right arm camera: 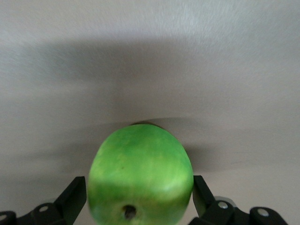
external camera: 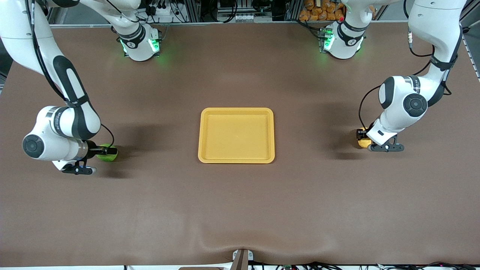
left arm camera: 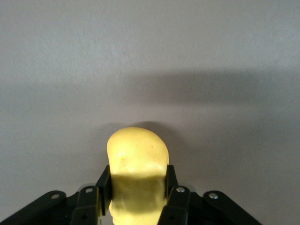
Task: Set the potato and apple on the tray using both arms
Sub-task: 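Carry the potato with the left gripper over the yellow tray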
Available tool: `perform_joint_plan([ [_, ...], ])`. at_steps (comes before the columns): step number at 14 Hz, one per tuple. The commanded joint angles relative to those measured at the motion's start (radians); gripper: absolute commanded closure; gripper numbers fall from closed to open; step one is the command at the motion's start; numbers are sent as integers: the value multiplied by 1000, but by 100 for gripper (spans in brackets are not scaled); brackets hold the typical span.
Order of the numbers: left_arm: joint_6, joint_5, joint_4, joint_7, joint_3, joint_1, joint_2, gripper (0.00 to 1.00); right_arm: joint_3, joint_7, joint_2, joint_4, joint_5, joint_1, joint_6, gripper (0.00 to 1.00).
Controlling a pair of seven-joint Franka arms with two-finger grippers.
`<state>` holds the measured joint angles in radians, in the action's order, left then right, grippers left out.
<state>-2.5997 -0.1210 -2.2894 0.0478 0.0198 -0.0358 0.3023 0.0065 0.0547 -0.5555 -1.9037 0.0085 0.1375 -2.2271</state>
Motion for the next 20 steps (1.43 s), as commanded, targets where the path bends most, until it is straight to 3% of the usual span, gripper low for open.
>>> perform_joint_plan([
  [1,15,-19,-1,-20,8,-3,-52,98,16,8,6,-29,-18,20,-32,0],
  [2,30,-19,5,-20,9,2,-61,97,16,10,5,-28,-18,22,-31,8],
  [3,52,-19,20,-19,21,2,-68,97,16,10,6,-25,-19,22,-26,33],
  [4,81,-19,34,-16,38,1,-74,98,18,10,6,-23,-19,20,-20,49],
  [6,145,-19,73,-3,72,1,-80,98,18,10,12,-17,-19,16,-8,71],
  [8,193,-17,100,-3,103,1,-83,98,18,13,12,17,-19,19,42,86],
  [10,240,-19,135,-3,117,1,-84,98,18,54,12,52,-18,24,92,89],
  [20,339,-17,249,125,273,2,-77,98,20,66,19,199,-18,14,297,89],
])
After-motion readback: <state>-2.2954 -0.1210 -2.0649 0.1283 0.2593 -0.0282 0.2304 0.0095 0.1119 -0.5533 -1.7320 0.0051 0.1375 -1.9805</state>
